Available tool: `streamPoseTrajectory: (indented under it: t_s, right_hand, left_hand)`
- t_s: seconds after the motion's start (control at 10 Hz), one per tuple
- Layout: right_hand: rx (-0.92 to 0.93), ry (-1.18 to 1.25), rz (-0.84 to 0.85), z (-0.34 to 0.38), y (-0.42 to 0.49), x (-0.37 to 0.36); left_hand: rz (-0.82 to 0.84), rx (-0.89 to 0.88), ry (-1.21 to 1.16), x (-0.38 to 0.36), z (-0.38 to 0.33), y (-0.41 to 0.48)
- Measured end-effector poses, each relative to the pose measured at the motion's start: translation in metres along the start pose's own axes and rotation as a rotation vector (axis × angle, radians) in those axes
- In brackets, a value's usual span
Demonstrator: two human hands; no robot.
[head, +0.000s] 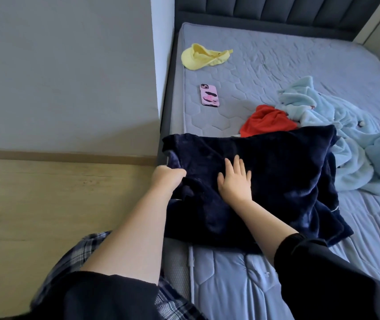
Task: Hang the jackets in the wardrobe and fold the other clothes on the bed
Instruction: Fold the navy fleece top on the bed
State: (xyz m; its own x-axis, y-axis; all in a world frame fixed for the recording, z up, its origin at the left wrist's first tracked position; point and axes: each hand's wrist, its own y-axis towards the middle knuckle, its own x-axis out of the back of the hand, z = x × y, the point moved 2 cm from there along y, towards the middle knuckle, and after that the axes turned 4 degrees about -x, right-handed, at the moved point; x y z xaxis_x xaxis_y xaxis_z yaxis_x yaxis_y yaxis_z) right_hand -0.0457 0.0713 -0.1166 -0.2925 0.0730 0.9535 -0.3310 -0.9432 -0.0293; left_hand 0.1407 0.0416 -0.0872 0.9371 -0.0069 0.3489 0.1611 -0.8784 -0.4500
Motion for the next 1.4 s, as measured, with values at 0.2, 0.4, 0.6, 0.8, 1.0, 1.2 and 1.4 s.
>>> streamPoseTrajectory:
  t_s: [0.2, 0.4, 0.6, 0.8, 1.0, 1.2, 1.4]
  right_hand:
    - [0.093, 0.538, 0.151, 0.081, 0.000, 0.002]
    - [-0.047, 0.883, 0.344, 0.078, -0.005, -0.034]
    - [-0.140, 1.164, 0.439, 0.049, 0.001, -0.024]
    - [-0.338, 1.187, 0.534, -0.014, 0.009, 0.054]
    - [-0.282, 1.171, 0.746, -0.053, 0.017, 0.091]
    - [-0.119, 0.821, 0.772, -0.045, 0.011, 0.087]
    - [-0.031, 0.720, 0.619, -0.035, 0.006, 0.087]
  left_hand:
    - [-0.318, -0.033, -0.018, 0.080, 0.000, 0.025]
    - [-0.198, -0.097, 0.096, 0.077, 0.002, 0.013]
    - [0.379, -0.216, -0.160, 0.051, -0.035, -0.009]
    - [0.851, -0.174, -0.485, -0.002, -0.048, -0.028]
    - [0.849, -0.257, -0.291, -0.041, -0.037, -0.040]
    - [0.848, -0.233, -0.302, -0.043, -0.031, -0.034]
    - [0.431, -0.142, -0.486, -0.031, -0.031, -0.020]
